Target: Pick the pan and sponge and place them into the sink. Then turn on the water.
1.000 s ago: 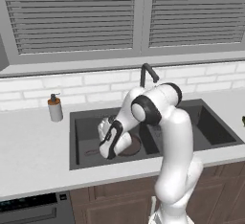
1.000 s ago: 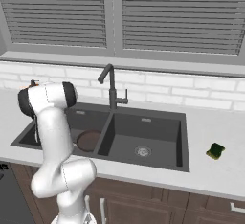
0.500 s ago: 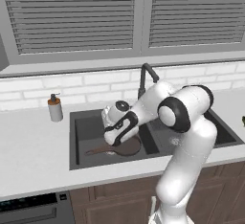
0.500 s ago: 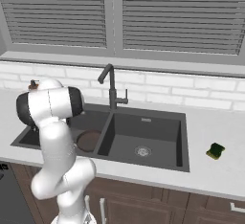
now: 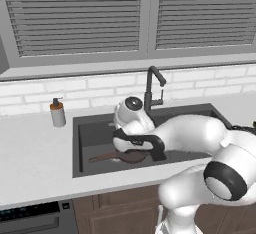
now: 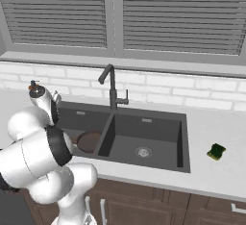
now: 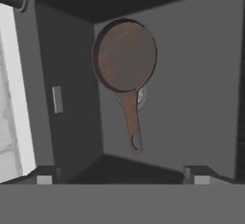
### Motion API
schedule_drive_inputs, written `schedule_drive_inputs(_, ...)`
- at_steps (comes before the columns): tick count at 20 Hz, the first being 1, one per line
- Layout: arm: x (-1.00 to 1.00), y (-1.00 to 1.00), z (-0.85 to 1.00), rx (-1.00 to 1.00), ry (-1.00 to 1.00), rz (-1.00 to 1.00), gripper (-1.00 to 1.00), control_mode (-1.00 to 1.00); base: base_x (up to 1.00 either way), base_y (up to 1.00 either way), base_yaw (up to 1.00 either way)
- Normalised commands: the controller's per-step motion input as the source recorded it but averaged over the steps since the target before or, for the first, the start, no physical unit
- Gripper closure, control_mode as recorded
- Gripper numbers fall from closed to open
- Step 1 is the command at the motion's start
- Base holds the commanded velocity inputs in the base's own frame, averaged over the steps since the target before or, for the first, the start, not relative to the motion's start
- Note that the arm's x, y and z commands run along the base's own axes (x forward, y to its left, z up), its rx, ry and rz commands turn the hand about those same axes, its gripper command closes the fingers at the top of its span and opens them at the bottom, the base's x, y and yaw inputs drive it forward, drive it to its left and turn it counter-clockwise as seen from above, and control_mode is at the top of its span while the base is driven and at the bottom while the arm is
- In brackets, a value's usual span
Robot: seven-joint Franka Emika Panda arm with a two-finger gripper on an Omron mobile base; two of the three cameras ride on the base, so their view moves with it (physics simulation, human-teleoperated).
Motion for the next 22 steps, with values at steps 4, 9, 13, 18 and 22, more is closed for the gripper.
schedule_drive_inputs(4,-0.84,-0.49,1.0,0.0,0.0,-0.27,-1.0,-1.0,0.0,0.0,0.0)
schedule_drive_inputs(9,-0.65,-0.67,0.83,0.0,0.0,-0.51,-1.0,-1.0,0.0,0.0,0.0)
schedule_drive_inputs(13,-0.53,-0.59,0.71,0.03,-0.06,-0.51,-1.0,-1.0,0.0,0.0,0.0)
schedule_drive_inputs(18,-0.47,-0.53,0.72,0.06,-0.09,-0.52,-1.0,-1.0,0.0,0.0,0.0)
schedule_drive_inputs(22,-0.43,-0.72,0.68,0.15,-0.12,-0.44,-1.0,-1.0,0.0,0.0,0.0)
